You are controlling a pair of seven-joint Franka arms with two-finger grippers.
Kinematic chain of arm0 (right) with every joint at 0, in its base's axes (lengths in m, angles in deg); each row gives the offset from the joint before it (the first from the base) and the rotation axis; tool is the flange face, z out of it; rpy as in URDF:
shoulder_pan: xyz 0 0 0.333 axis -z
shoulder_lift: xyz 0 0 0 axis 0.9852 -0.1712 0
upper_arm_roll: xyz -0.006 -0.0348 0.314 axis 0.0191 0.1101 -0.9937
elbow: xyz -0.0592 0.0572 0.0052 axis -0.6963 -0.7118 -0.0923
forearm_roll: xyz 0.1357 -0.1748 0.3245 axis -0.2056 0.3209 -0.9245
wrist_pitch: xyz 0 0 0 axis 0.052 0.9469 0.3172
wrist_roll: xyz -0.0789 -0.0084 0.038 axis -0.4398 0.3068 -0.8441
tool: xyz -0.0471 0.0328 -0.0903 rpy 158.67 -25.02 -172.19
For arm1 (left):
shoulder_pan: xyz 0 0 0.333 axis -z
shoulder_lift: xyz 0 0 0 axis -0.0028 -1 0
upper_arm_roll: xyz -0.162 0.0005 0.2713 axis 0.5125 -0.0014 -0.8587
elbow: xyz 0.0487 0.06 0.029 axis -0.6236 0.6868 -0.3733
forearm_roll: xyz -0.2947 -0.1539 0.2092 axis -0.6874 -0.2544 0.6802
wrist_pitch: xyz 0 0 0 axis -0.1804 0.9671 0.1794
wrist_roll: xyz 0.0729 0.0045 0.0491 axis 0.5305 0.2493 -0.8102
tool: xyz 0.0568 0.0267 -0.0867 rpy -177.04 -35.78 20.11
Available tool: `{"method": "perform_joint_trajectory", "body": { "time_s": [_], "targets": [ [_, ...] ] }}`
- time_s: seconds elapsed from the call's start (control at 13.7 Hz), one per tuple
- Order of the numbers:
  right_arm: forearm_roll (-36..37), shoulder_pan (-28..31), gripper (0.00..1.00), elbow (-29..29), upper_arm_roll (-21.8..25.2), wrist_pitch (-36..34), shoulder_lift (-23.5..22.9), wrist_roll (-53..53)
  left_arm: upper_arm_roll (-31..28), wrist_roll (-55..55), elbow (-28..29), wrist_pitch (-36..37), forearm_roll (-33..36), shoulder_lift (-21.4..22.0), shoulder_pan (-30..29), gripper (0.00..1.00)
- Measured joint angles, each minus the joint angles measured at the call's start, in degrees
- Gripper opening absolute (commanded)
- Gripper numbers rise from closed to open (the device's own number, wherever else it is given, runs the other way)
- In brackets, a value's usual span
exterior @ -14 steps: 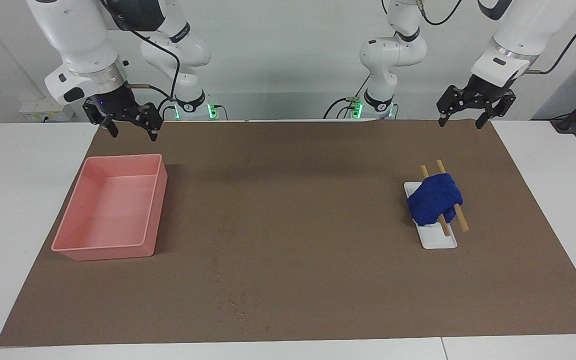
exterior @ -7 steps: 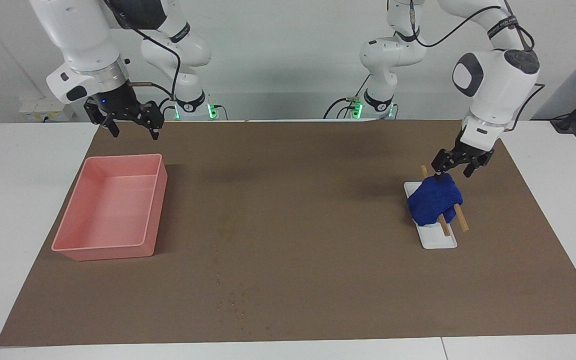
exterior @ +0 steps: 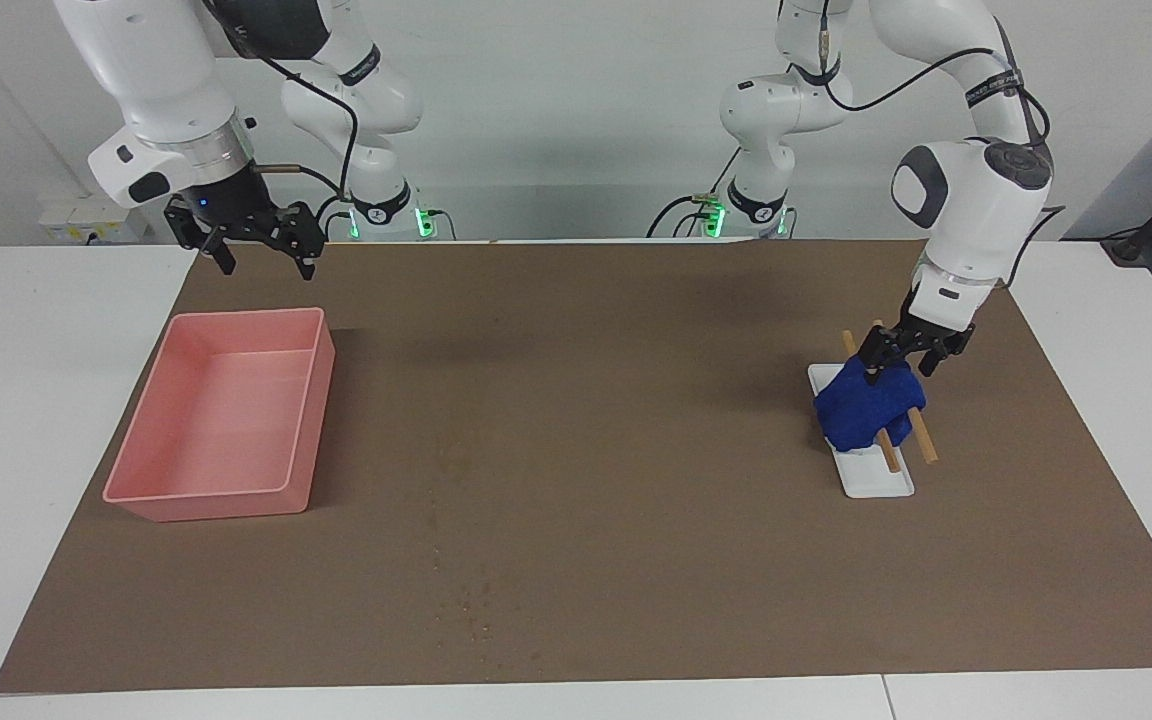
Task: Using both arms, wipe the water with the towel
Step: 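Grasp the blue towel on the white tray with the left gripper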
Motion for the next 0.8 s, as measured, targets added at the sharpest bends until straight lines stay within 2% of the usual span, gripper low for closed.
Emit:
{"method": "perform_joint_trajectory", "body": {
  "time_s": [0.22, 0.44, 0.8],
  "targets": [
    [0.00, 0.00, 1.00, 0.00, 0.00, 0.00, 0.00, 0.00, 0.46, -3.94, 0.00, -0.66, 4.58, -0.08, 0.96, 0.82],
    [0.00, 0.00, 1.00, 0.00, 0.00, 0.00, 0.00, 0.00, 0.53, -4.55, 0.03, -0.66, 5.78, -0.24, 1.29, 0.81],
    [0.00, 0.00, 1.00, 0.00, 0.00, 0.00, 0.00, 0.00, 0.50, -4.58, 0.33, -0.76, 5.90, -0.52, 1.29, 0.55]
  ]
}}
